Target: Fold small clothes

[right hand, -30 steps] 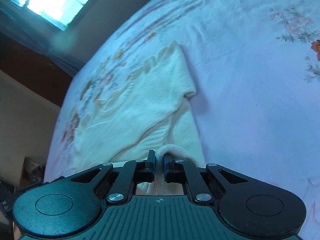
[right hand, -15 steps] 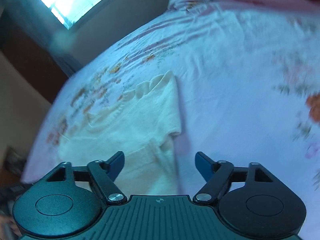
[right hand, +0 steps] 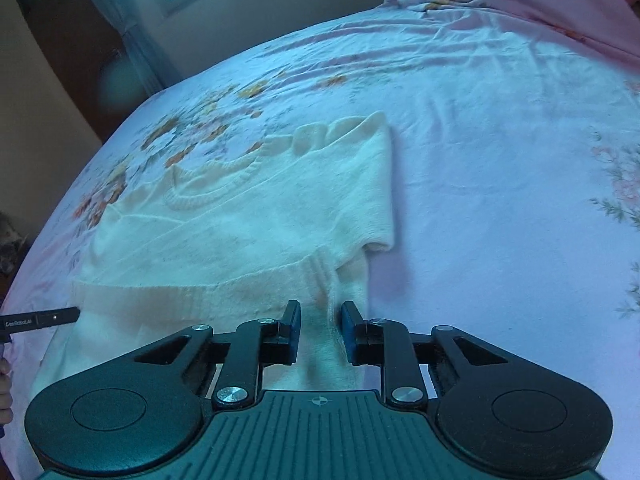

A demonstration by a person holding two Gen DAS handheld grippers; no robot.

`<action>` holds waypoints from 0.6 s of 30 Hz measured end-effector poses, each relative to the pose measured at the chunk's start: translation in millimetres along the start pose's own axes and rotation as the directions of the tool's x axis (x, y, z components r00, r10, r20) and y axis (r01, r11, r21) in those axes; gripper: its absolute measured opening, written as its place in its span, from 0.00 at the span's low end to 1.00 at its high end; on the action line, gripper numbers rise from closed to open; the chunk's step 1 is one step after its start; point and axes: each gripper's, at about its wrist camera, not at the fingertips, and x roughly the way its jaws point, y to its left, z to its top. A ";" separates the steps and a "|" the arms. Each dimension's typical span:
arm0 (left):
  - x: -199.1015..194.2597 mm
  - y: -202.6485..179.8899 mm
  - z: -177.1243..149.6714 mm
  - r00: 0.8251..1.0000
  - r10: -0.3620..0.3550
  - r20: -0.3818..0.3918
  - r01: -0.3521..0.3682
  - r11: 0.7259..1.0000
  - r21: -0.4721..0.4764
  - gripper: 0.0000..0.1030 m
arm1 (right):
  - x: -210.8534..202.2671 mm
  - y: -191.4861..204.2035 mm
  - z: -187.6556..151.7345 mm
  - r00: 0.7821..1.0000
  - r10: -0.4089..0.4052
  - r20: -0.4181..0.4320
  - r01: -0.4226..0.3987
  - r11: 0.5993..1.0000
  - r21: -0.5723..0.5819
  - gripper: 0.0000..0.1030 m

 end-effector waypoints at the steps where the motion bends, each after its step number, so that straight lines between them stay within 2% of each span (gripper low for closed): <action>1: -1.5 -1.7 -0.5 1.000 -0.012 0.002 0.012 1.000 0.009 0.10 | 1.7 0.0 0.5 1.000 -0.001 -0.001 0.001 1.000 -0.007 0.23; 3: -0.7 -6.4 0.2 1.000 -0.023 -0.006 0.023 0.999 0.037 0.12 | 4.0 -2.9 3.7 1.000 0.018 0.009 -0.018 1.000 -0.002 0.23; 4: 1.4 -6.5 0.9 1.000 -0.014 -0.010 0.014 0.999 0.036 0.16 | 6.3 -3.7 5.5 1.000 0.014 0.008 -0.014 1.000 -0.004 0.23; 9: 9.0 -3.4 3.7 1.000 -0.008 -0.016 0.008 1.000 0.016 0.17 | 13.6 0.8 7.4 0.999 0.030 -0.031 -0.031 0.999 -0.032 0.22; 10: 8.5 -4.0 2.8 1.000 -0.004 -0.010 0.005 1.000 0.022 0.14 | 12.8 1.6 7.3 0.999 0.029 -0.029 -0.030 0.999 -0.036 0.11; 11: 6.7 -4.8 1.4 1.000 -0.004 -0.002 0.004 1.000 0.027 0.11 | 12.2 1.9 7.1 0.999 0.025 -0.026 -0.026 0.999 -0.036 0.07; 12: 4.8 -5.4 0.3 1.000 -0.012 0.006 0.011 1.000 0.029 0.06 | 11.6 1.3 6.8 0.999 0.025 -0.021 -0.025 0.999 -0.030 0.07; 15: 0.3 -8.4 -1.7 0.999 -0.027 0.028 0.026 0.999 0.037 0.06 | 13.7 0.0 5.9 0.999 0.036 -0.014 -0.036 0.999 -0.024 0.07; 17: 6.3 -9.4 -0.9 1.000 -0.006 0.007 0.006 0.999 0.044 0.08 | 15.8 1.1 6.0 0.999 0.033 -0.010 -0.033 0.999 -0.025 0.07; 18: 8.7 -8.8 -0.4 1.000 0.001 0.000 -0.001 0.999 0.038 0.13 | 17.2 1.2 6.5 0.999 0.034 -0.013 -0.034 0.999 -0.020 0.07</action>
